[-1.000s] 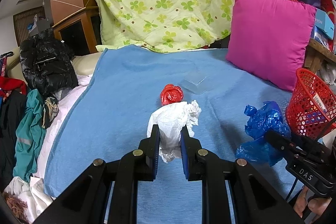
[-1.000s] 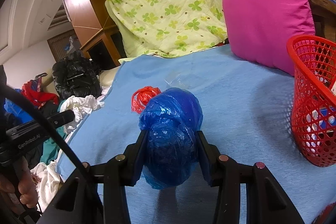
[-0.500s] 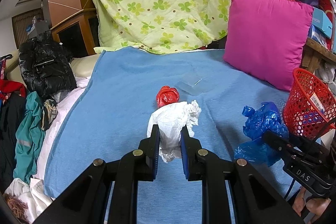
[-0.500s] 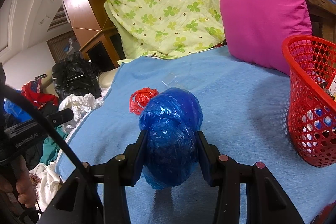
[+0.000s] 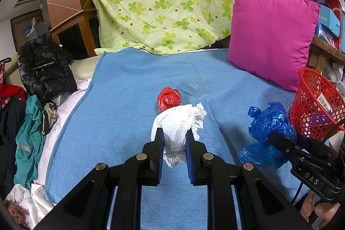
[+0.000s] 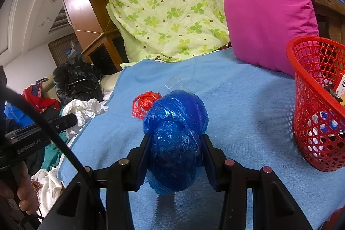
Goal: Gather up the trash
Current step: 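Hold the blue bag in right tool and white tissue in left tool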
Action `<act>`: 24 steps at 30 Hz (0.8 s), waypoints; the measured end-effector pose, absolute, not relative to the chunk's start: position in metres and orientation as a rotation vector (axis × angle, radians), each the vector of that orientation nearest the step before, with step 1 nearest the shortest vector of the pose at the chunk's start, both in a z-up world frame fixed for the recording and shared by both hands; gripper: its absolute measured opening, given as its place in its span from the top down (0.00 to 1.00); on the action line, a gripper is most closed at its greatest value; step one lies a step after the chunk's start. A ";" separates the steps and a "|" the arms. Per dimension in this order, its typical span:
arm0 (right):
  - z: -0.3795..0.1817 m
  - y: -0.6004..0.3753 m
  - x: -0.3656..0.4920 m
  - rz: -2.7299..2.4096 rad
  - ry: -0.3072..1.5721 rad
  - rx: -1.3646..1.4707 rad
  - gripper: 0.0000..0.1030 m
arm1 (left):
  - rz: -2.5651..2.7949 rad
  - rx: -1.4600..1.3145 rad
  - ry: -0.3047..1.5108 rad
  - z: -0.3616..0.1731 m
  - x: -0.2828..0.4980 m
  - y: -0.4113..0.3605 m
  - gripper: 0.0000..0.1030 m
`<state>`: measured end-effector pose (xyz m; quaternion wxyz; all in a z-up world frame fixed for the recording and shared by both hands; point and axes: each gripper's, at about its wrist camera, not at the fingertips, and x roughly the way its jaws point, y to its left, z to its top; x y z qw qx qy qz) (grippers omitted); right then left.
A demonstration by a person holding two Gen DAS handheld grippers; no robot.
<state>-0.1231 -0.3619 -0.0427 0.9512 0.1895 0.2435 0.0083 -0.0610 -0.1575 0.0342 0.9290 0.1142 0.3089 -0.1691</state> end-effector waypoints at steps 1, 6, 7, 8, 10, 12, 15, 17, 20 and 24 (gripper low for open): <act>-0.043 -0.362 -0.123 0.016 0.494 0.384 0.53 | -0.347 0.234 0.634 0.034 -0.061 -0.159 0.81; -0.043 -0.363 -0.126 0.018 0.487 0.393 0.53 | -0.351 0.235 0.632 0.035 -0.061 -0.160 0.81; -0.043 -0.363 -0.126 0.018 0.486 0.394 0.53 | -0.352 0.236 0.631 0.035 -0.062 -0.161 0.81; -0.043 -0.363 -0.127 0.018 0.485 0.396 0.53 | -0.352 0.238 0.630 0.035 -0.062 -0.162 0.81; -0.043 -0.362 -0.129 0.016 0.485 0.395 0.53 | -0.356 0.240 0.630 0.036 -0.061 -0.161 0.81; -0.043 -0.362 -0.129 0.015 0.488 0.395 0.53 | -0.357 0.240 0.634 0.035 -0.061 -0.162 0.81; -0.044 -0.362 -0.129 0.010 0.496 0.393 0.53 | -0.358 0.237 0.652 0.030 -0.056 -0.161 0.81; -0.045 -0.362 -0.127 0.007 0.508 0.391 0.53 | -0.358 0.227 0.682 0.023 -0.051 -0.159 0.81; -0.047 -0.362 -0.123 0.001 0.526 0.391 0.53 | -0.344 0.232 0.702 0.015 -0.045 -0.161 0.81; -0.049 -0.361 -0.118 -0.002 0.545 0.387 0.53 | -0.328 0.236 0.732 0.002 -0.037 -0.160 0.81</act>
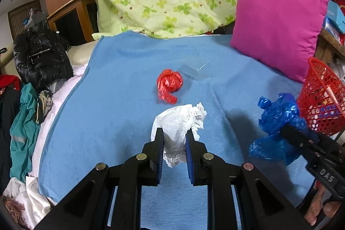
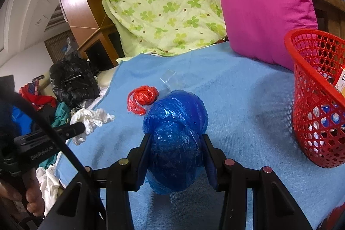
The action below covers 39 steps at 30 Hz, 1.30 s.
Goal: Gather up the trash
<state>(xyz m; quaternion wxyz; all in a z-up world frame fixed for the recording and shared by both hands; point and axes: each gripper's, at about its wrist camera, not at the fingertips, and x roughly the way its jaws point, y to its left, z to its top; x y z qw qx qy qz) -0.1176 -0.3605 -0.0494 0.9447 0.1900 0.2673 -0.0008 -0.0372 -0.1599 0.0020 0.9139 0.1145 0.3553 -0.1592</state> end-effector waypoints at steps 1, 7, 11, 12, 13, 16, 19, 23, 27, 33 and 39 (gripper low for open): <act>-0.050 -0.360 -0.116 -0.001 0.548 0.386 0.53 | -0.324 0.237 0.739 -0.001 -0.035 -0.159 0.81; -0.057 -0.355 -0.108 0.002 0.575 0.379 0.53 | -0.314 0.234 0.768 -0.015 -0.026 -0.155 0.81; -0.061 -0.350 -0.100 0.011 0.596 0.380 0.53 | -0.309 0.230 0.787 -0.024 -0.018 -0.152 0.81; -0.063 -0.349 -0.098 0.012 0.602 0.379 0.53 | -0.307 0.227 0.795 -0.027 -0.016 -0.151 0.80; -0.064 -0.346 -0.095 0.014 0.609 0.376 0.53 | -0.305 0.223 0.801 -0.030 -0.013 -0.149 0.80; -0.067 -0.341 -0.089 0.024 0.624 0.371 0.53 | -0.309 0.194 0.827 -0.041 -0.004 -0.142 0.80; -0.072 -0.337 -0.081 0.035 0.644 0.376 0.53 | -0.313 0.151 0.864 -0.055 0.006 -0.134 0.80; -0.080 -0.333 -0.068 0.037 0.678 0.383 0.53 | -0.323 0.112 0.905 -0.071 0.017 -0.126 0.79; -0.088 -0.333 -0.058 0.025 0.710 0.397 0.53 | -0.337 0.102 0.919 -0.079 0.020 -0.124 0.71; -0.092 -0.326 -0.048 -0.006 0.747 0.376 0.45 | -0.353 0.113 0.916 -0.088 0.022 -0.125 0.51; -0.095 -0.328 -0.043 -0.021 0.774 0.387 0.42 | -0.352 0.103 0.934 -0.099 0.025 -0.126 0.43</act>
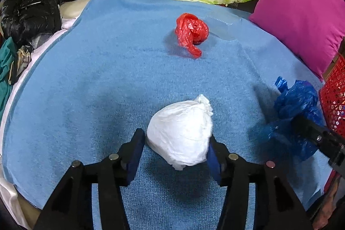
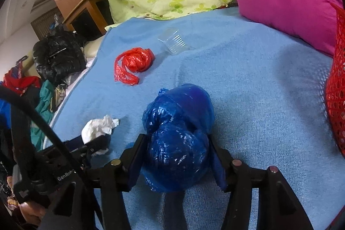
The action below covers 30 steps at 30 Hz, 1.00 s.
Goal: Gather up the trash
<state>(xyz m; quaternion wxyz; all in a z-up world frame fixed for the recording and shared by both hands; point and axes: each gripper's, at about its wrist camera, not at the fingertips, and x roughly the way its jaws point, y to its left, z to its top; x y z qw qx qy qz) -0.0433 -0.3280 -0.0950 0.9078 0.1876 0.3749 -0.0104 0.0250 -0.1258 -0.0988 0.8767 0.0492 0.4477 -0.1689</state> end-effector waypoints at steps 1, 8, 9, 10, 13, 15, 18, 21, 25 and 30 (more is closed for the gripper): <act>-0.096 -0.330 -0.043 -0.021 0.775 0.395 0.42 | -0.350 0.097 0.937 -0.101 0.025 -0.125 0.40; -0.096 -0.336 -0.044 -0.009 0.769 0.438 0.42 | -0.357 0.040 0.929 -0.105 0.020 -0.118 0.34; -0.095 -0.337 -0.045 -0.008 0.767 0.443 0.41 | -0.358 0.027 0.930 -0.106 0.020 -0.117 0.33; -0.095 -0.337 -0.045 -0.004 0.767 0.448 0.41 | -0.361 0.006 0.929 -0.107 0.018 -0.113 0.33; -0.094 -0.337 -0.046 0.003 0.762 0.456 0.39 | -0.360 -0.027 0.917 -0.108 0.014 -0.109 0.31; -0.093 -0.336 -0.046 0.009 0.762 0.455 0.38 | -0.354 -0.032 0.904 -0.109 0.010 -0.108 0.31; -0.096 -0.335 -0.045 0.009 0.779 0.453 0.36 | -0.360 -0.022 0.895 -0.110 0.008 -0.111 0.26; -0.101 -0.336 -0.041 0.009 0.812 0.461 0.36 | -0.359 -0.012 0.896 -0.111 0.006 -0.112 0.24; -0.110 -0.336 -0.037 -0.002 0.859 0.478 0.36 | -0.365 0.031 0.910 -0.115 0.006 -0.119 0.14; -0.108 -0.334 -0.039 0.001 0.850 0.482 0.36 | -0.378 0.054 0.927 -0.118 0.008 -0.124 0.05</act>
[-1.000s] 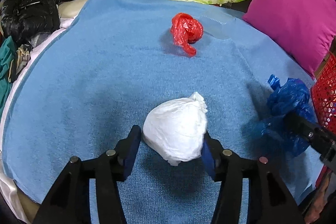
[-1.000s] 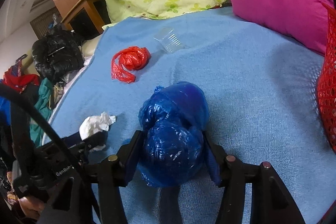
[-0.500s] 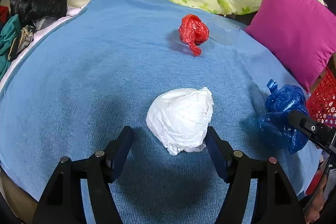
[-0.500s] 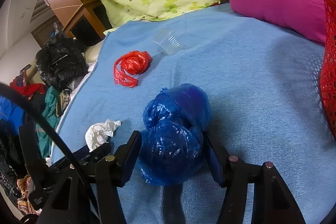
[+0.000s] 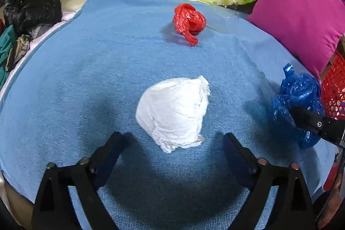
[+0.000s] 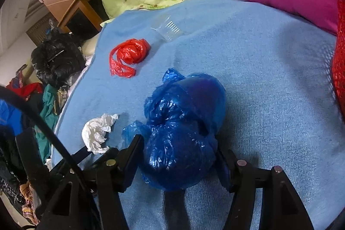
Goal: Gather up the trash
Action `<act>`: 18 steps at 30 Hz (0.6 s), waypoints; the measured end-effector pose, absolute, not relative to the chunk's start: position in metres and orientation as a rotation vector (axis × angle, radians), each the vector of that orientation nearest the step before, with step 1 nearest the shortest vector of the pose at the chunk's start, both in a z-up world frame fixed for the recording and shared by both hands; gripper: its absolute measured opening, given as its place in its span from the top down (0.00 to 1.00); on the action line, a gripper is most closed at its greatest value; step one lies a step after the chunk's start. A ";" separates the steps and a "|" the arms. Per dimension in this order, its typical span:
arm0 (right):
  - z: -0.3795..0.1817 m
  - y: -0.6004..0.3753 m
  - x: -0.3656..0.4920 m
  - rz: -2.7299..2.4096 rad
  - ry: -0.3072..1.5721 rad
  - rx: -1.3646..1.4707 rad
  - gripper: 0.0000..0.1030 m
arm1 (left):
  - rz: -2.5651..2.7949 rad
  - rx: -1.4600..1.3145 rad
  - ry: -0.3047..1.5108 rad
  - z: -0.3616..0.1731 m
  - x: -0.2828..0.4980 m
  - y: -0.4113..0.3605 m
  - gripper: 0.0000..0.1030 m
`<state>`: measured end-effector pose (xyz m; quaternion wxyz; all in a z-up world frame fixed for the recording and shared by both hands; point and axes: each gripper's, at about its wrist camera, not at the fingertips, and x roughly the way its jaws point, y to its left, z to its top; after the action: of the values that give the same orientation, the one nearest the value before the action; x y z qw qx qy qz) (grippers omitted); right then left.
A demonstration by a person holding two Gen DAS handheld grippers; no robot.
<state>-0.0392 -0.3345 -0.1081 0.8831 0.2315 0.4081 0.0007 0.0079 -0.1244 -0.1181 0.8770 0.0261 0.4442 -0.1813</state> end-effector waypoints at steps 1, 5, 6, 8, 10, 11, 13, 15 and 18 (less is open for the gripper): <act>-0.107 -0.335 -0.040 0.001 0.846 0.481 0.36 | -0.385 0.050 0.931 -0.119 0.009 -0.124 0.05; -0.100 -0.341 -0.049 0.003 0.801 0.513 0.36 | -0.389 0.001 0.931 -0.115 0.006 -0.115 0.05; -0.100 -0.342 -0.049 0.007 0.798 0.523 0.36 | -0.393 -0.020 0.930 -0.114 0.005 -0.112 0.05; -0.099 -0.346 -0.051 0.012 0.792 0.551 0.36 | -0.386 -0.056 0.931 -0.110 0.004 -0.104 0.05; -0.099 -0.349 -0.051 0.012 0.786 0.565 0.36 | -0.373 -0.075 0.923 -0.103 0.004 -0.096 0.05; -0.099 -0.350 -0.051 0.015 0.785 0.574 0.36 | -0.374 -0.081 0.915 -0.099 0.004 -0.094 0.05; -0.100 -0.351 -0.050 0.019 0.788 0.587 0.36 | -0.380 -0.078 0.887 -0.088 0.005 -0.091 0.05; -0.100 -0.350 -0.048 0.022 0.791 0.593 0.36 | -0.383 -0.063 0.875 -0.082 0.008 -0.092 0.05; -0.100 -0.347 -0.047 0.019 0.789 0.583 0.36 | -0.395 -0.065 0.898 -0.083 0.014 -0.096 0.06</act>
<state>-0.0474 -0.3467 -0.1005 0.8822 0.2799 0.3787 0.0090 0.0144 -0.0956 -0.0834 0.8816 -0.0314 0.4311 -0.1896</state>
